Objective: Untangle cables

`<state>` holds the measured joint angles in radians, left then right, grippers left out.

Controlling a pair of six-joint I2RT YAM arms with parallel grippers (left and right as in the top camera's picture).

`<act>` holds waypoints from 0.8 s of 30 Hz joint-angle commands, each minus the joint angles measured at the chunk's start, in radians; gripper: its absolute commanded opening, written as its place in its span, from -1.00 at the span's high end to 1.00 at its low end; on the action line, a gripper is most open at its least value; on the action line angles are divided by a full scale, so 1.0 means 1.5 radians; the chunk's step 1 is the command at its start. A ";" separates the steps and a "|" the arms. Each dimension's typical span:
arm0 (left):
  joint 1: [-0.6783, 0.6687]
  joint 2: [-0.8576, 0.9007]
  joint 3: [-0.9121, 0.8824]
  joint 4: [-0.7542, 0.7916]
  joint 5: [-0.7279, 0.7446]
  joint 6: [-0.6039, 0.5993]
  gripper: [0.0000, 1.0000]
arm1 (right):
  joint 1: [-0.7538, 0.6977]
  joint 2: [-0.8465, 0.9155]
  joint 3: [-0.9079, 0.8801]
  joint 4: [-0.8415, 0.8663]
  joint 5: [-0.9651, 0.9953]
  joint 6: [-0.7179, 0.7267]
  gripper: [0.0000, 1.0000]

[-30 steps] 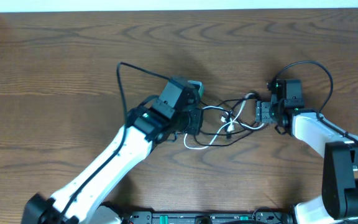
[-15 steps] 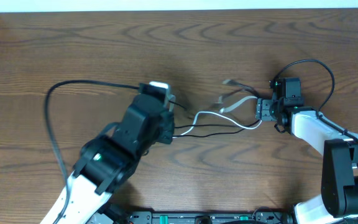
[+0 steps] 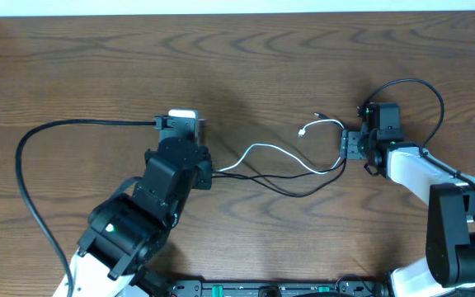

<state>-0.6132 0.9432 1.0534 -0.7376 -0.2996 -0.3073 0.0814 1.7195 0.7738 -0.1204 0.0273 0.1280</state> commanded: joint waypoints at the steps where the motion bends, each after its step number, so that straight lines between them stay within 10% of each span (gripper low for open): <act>1: 0.002 0.021 0.003 -0.011 -0.028 -0.015 0.82 | -0.001 0.053 -0.041 -0.018 -0.177 0.004 -0.45; 15: 0.004 0.190 0.003 -0.029 -0.012 -0.073 0.66 | -0.001 0.053 -0.041 0.001 -0.389 -0.050 -0.32; 24: 0.089 0.284 0.003 -0.029 0.169 -0.067 -0.18 | -0.001 0.053 -0.041 0.005 -0.382 -0.050 -0.38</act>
<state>-0.5259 1.3502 1.0534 -0.7788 -0.1692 -0.4011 0.0769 1.7451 0.7582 -0.0818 -0.5804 0.0521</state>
